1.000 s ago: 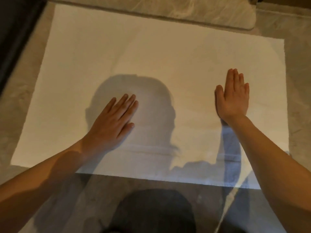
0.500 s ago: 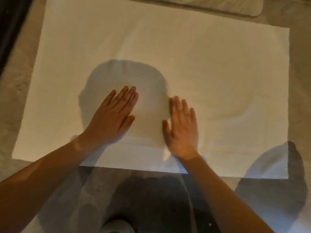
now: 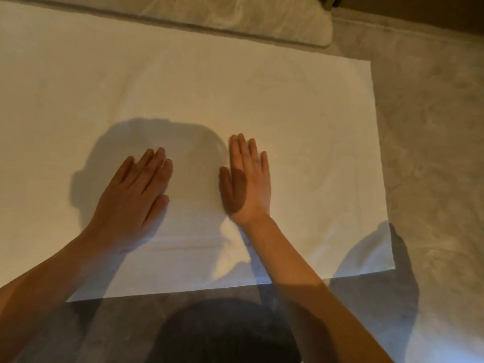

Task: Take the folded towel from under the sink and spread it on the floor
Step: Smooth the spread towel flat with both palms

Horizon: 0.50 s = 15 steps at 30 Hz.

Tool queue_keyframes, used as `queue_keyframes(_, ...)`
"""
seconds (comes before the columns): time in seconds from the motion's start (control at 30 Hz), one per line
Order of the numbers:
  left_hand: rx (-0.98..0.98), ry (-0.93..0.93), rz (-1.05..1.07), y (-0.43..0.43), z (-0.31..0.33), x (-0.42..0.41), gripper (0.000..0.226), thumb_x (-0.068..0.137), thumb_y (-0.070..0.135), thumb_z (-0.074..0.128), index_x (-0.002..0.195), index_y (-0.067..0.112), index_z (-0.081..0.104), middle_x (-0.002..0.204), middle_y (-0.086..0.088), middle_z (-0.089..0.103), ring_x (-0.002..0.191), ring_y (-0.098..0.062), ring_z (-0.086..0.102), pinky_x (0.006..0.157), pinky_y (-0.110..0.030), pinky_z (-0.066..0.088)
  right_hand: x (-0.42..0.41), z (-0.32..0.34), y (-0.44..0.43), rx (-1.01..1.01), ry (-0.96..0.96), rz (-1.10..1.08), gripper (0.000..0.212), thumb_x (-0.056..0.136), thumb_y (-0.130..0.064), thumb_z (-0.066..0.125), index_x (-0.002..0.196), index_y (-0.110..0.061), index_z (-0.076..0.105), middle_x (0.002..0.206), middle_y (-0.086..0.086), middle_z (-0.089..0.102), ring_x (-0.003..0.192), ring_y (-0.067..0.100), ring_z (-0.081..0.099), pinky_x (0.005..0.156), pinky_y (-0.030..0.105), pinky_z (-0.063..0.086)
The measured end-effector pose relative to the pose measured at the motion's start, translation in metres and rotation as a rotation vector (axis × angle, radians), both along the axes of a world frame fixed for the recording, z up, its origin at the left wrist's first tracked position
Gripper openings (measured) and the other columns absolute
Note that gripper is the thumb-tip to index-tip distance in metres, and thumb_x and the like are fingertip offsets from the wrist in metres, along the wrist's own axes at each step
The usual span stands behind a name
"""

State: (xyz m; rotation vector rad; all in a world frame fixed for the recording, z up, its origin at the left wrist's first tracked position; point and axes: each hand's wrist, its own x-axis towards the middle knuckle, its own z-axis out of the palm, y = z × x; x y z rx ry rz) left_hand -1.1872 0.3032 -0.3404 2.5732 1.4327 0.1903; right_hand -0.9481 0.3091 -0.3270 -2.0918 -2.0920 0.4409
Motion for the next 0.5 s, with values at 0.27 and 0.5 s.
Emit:
queue_keyframes(0.27, -0.022, 0.015, -0.133, 0.04, 0.001, 0.106, 0.058, 0.1, 0.027, 0.024, 0.151, -0.001, 0.027, 0.16, -0.019, 0.025, 0.148, -0.031, 0.022, 0.12, -0.049, 0.019, 0.03, -0.009, 0.007, -0.026, -0.017, -0.006, 0.057, 0.102, -0.028, 0.03, 0.156, -0.014, 0.02, 0.162, 0.003, 0.02, 0.15, 0.022, 0.011, 0.122, 0.035, 0.006)
queue_keyframes(0.5, -0.033, 0.028, -0.135, 0.041, -0.008, 0.103, 0.063, 0.1, 0.034, 0.021, 0.155, 0.004, 0.018, 0.163, -0.014, 0.016, 0.15, -0.027, 0.016, 0.122, -0.045, 0.011, 0.196, -0.005, -0.056, -0.054, -0.103, -0.378, 0.057, 0.103, -0.036, 0.017, 0.157, -0.018, 0.011, 0.164, -0.001, 0.011, 0.151, 0.015, 0.003, 0.122, 0.041, 0.007)
